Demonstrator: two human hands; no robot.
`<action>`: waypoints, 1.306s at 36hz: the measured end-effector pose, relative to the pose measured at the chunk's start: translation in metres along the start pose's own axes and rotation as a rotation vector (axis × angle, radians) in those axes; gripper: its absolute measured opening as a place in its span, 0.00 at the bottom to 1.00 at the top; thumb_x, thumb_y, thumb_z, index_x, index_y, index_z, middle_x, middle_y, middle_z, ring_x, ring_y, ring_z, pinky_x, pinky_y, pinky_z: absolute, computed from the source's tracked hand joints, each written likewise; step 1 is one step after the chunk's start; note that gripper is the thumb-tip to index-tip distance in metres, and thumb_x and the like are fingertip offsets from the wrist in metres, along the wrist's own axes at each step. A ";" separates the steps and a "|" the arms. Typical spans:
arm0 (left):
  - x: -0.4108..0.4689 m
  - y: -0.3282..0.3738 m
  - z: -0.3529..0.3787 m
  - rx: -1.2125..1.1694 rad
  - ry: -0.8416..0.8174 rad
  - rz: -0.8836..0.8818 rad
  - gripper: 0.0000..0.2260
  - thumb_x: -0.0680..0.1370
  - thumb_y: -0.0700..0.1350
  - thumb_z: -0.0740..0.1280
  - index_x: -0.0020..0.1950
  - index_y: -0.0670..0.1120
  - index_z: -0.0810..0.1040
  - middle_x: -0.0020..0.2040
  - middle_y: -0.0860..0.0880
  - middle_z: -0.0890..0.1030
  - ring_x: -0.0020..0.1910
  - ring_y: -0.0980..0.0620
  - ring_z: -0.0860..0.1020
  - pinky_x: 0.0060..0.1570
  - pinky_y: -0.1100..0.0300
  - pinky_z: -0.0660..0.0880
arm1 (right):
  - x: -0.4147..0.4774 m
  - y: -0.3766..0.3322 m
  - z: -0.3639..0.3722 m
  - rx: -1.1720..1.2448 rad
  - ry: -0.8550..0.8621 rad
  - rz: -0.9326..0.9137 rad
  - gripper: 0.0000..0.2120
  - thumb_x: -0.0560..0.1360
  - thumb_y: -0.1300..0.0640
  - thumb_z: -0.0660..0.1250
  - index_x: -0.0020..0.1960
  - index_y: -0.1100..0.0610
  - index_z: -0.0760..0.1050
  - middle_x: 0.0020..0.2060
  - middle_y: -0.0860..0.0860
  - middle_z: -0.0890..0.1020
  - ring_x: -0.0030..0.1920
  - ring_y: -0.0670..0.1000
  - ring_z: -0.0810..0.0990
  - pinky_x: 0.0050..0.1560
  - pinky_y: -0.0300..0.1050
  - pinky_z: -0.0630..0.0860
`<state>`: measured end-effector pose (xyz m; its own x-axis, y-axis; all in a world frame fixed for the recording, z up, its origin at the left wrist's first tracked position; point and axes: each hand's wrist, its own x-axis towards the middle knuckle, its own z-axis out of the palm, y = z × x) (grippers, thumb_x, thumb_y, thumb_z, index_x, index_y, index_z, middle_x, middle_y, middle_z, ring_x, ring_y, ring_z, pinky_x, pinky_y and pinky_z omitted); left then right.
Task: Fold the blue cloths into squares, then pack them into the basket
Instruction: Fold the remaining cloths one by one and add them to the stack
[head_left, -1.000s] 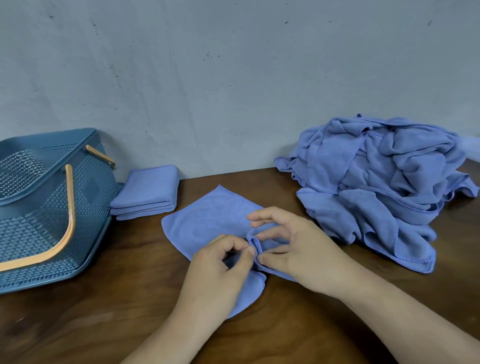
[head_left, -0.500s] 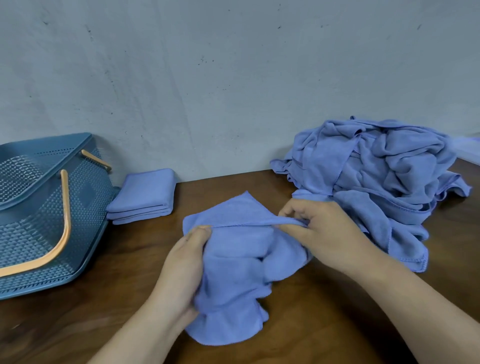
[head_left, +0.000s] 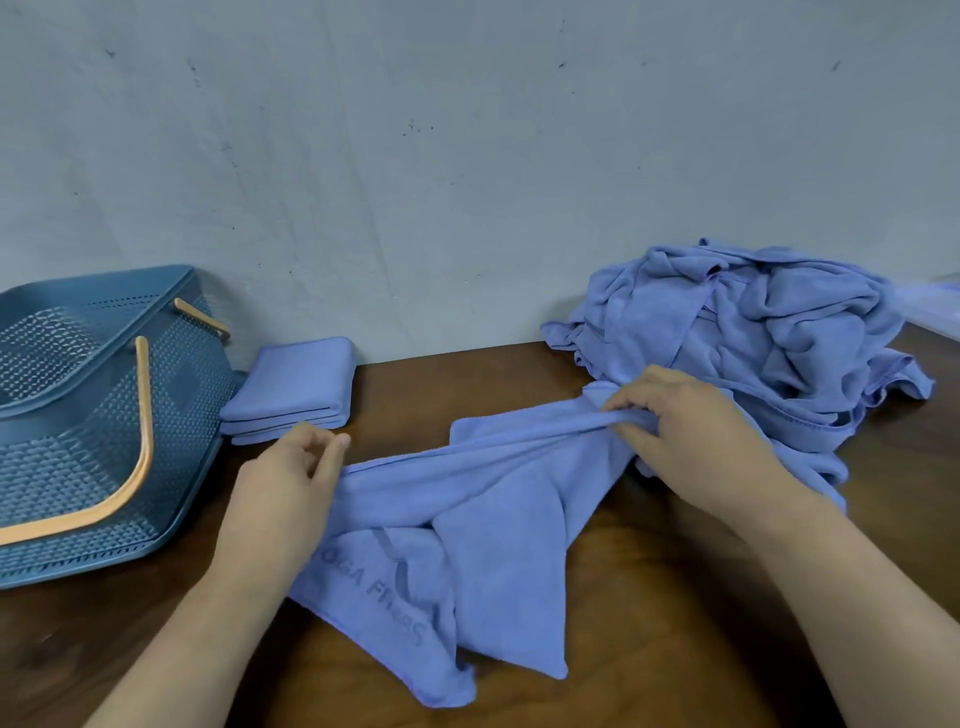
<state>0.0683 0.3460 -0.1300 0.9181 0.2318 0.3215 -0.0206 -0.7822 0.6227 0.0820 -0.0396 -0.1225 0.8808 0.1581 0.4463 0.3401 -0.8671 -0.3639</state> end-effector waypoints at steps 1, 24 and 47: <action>0.001 -0.003 0.000 0.019 0.019 0.028 0.15 0.85 0.57 0.63 0.42 0.52 0.76 0.29 0.54 0.79 0.35 0.50 0.79 0.34 0.54 0.68 | 0.000 -0.001 0.000 -0.009 0.025 0.005 0.03 0.80 0.55 0.72 0.52 0.49 0.83 0.45 0.45 0.79 0.48 0.49 0.76 0.47 0.43 0.69; -0.033 0.026 0.014 -0.114 -0.618 0.318 0.18 0.76 0.64 0.74 0.65 0.65 0.79 0.59 0.65 0.80 0.59 0.61 0.77 0.60 0.64 0.73 | -0.011 -0.026 0.020 -0.070 -0.559 0.067 0.20 0.68 0.28 0.68 0.53 0.38 0.75 0.50 0.37 0.78 0.54 0.43 0.74 0.54 0.45 0.73; -0.017 0.005 0.023 -0.074 -0.178 -0.065 0.22 0.83 0.46 0.66 0.78 0.51 0.68 0.69 0.52 0.71 0.55 0.53 0.76 0.51 0.58 0.70 | 0.152 -0.115 0.019 0.196 -0.268 -0.044 0.36 0.77 0.55 0.75 0.81 0.46 0.64 0.78 0.52 0.67 0.73 0.55 0.72 0.67 0.49 0.72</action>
<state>0.0614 0.3241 -0.1489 0.9739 0.1694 0.1512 0.0185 -0.7226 0.6910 0.1830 0.0928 -0.0289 0.9104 0.3346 0.2434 0.4136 -0.7536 -0.5110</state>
